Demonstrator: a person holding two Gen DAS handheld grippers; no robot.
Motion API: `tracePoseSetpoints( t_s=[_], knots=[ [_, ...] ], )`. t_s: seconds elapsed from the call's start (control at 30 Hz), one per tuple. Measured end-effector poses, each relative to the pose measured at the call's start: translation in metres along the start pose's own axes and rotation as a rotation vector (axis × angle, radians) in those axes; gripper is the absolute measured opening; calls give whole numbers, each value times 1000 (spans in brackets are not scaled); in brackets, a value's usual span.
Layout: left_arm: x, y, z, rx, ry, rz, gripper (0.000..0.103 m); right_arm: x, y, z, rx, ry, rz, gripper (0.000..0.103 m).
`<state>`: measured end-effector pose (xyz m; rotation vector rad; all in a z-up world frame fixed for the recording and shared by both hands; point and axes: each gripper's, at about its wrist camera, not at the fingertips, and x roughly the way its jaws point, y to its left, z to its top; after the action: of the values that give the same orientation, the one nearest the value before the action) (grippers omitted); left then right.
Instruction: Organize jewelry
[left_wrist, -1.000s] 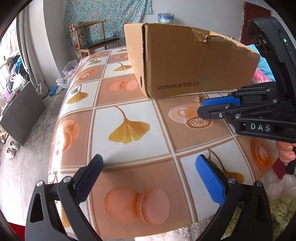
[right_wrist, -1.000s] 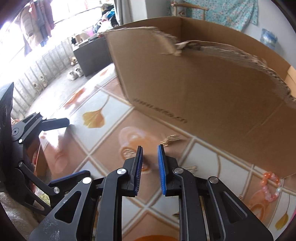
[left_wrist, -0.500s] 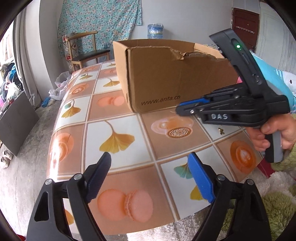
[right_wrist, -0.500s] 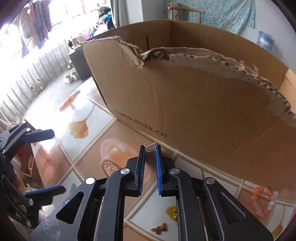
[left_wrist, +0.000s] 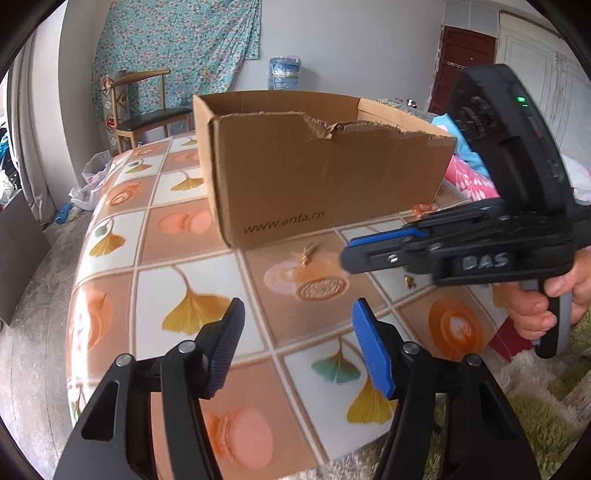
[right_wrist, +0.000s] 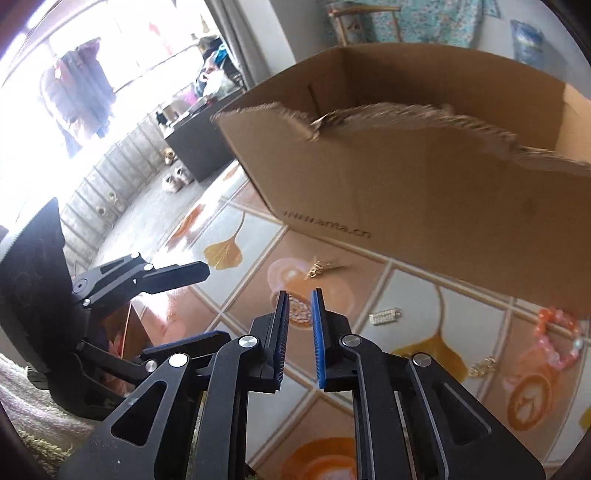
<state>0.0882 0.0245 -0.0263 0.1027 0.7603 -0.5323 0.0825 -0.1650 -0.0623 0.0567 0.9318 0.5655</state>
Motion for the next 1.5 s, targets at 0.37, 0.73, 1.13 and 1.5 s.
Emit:
tracePoseSetpoints(
  t_s=[0.37,0.73,1.13,1.5],
  knots=[
    [62,-6,39,52,69,-9,33,-31,-34,-20,141,-86,-67,16],
    [77,-19,42,122,100,53,16,-13,-27,-26,159,-102,-49,16],
    [69,-25,35,150,112,106,4,-33,-26,-35,145,-124,-73,16],
    [37,-9,6,18,143,168,4,5,-3,-9,40,-38,-110,25]
  ],
)
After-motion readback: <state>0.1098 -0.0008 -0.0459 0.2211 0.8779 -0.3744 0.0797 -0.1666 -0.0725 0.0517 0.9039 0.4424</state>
